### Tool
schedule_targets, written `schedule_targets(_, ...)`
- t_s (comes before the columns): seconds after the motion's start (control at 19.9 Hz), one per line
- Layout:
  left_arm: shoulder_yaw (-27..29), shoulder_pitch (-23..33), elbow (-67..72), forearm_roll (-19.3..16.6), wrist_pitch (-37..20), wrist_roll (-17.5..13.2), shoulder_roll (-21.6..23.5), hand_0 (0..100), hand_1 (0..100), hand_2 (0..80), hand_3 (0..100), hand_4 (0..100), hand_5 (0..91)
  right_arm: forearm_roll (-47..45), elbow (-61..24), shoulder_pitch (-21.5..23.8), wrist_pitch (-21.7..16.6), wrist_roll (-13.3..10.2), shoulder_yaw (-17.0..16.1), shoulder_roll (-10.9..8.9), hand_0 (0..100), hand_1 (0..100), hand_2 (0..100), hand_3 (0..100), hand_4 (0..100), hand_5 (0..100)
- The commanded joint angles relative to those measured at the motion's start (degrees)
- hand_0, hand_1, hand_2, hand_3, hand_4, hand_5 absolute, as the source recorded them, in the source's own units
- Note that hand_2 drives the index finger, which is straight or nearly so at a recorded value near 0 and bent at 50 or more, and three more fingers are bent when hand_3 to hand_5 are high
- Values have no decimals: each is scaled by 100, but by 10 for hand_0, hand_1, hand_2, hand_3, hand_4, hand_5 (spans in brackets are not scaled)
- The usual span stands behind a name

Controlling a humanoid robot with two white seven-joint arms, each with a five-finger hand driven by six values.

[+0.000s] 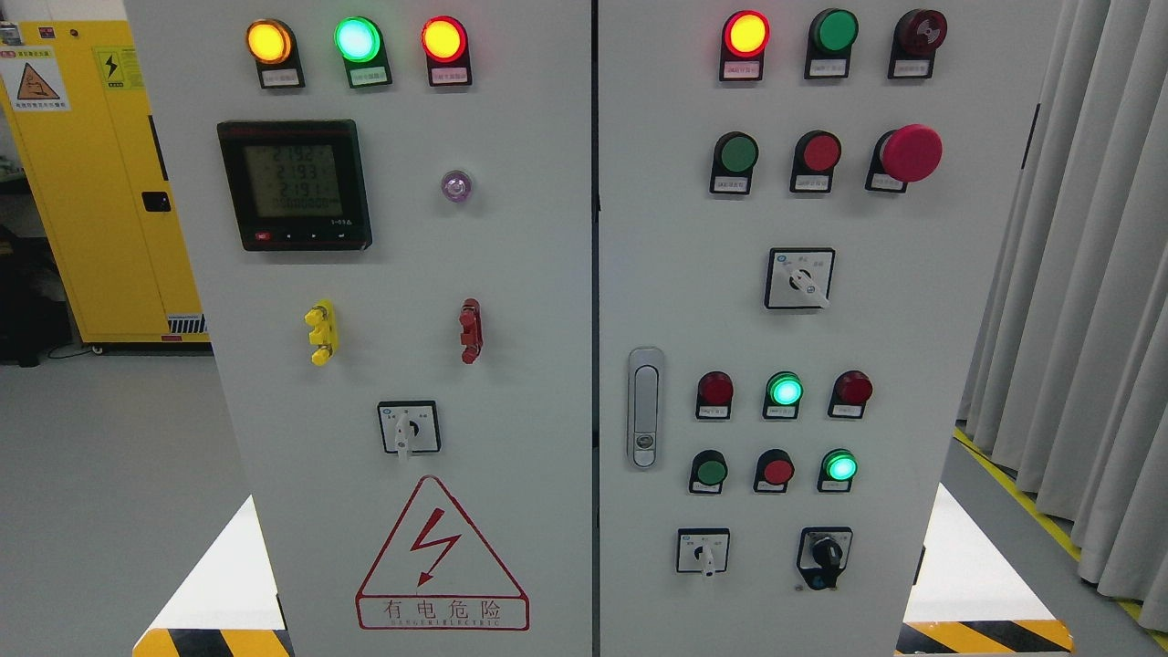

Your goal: Turn on light switch 1

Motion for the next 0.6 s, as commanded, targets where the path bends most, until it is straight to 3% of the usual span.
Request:
schedule_targets(0.0,60,-66,-2665,-68,45,-25,-22,153,633,470,662,837,742,-167,0,0,4,3,0,0,0,500,40,0,0,0)
schedule_targets(0.25,-37,-259,-3035,-59,71,-16,-48,101,643,502,733,882,814,-167,0,0,4,3,0,0,0,500,40,0,0,0)
schedule_targets(0.55,-80,-681,-3220,-59,607,-7,-171,62,659,545,809,902,859,-167,0,0,4,3,0,0,0,500,40,0,0,0)
